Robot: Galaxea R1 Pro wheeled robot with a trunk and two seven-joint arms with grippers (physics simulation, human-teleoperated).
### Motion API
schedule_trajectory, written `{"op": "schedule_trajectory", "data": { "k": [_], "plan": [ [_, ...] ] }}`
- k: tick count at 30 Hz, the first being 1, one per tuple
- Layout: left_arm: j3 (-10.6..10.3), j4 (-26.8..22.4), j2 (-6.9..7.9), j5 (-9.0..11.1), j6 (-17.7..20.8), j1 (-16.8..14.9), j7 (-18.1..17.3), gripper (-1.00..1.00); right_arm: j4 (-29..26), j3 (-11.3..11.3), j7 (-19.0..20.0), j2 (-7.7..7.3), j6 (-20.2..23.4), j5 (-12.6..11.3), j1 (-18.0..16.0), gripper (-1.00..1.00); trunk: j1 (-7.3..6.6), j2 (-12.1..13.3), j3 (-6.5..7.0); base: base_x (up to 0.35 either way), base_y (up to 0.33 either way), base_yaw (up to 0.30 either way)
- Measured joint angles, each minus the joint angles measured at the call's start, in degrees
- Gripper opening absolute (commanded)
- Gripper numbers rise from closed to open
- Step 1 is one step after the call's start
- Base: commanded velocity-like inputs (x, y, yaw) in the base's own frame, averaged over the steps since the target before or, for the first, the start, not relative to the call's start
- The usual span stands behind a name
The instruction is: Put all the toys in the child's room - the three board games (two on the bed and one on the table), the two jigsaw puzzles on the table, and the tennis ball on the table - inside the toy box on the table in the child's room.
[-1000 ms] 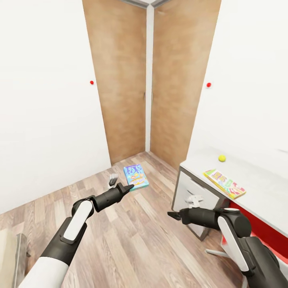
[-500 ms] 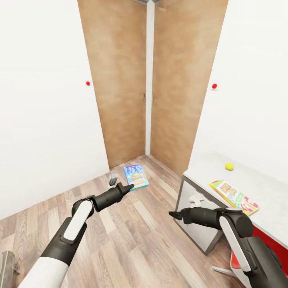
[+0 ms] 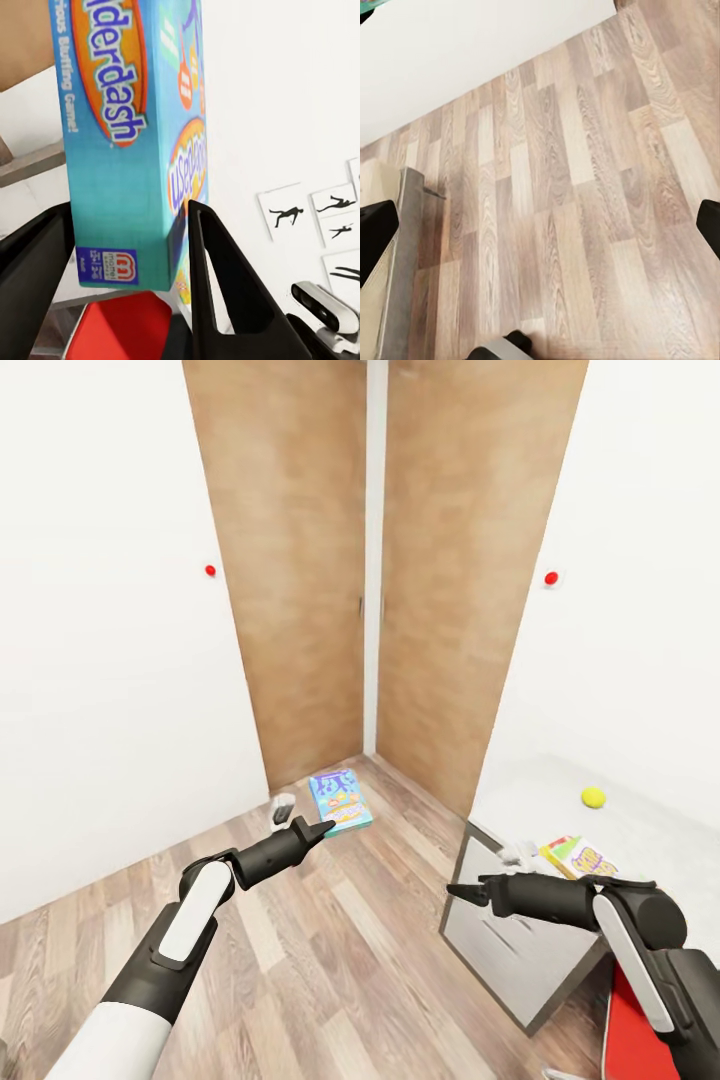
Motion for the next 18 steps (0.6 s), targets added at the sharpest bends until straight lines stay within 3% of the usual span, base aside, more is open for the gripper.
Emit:
{"op": "schedule_trajectory", "data": {
  "k": [7, 18],
  "plan": [
    [-0.01, 0.01, -0.01, -0.04, -0.01, -0.01, -0.1, -1.0, -0.02, -1.84, 2.35, -0.98, 0.04, -0.06, -0.01, 1.0, 0.01, 0.0, 0.0, 0.068, 0.009, -0.179],
    [-0.02, -0.01, -0.01, 0.17, 0.0, -0.01, -0.23, -1.0, -0.03, -4.03, 4.04, -2.05, 0.05, -0.09, -0.12, 1.0, 0.01, 0.0, 0.06, 0.013, 0.002, -0.269]
  ]
}}
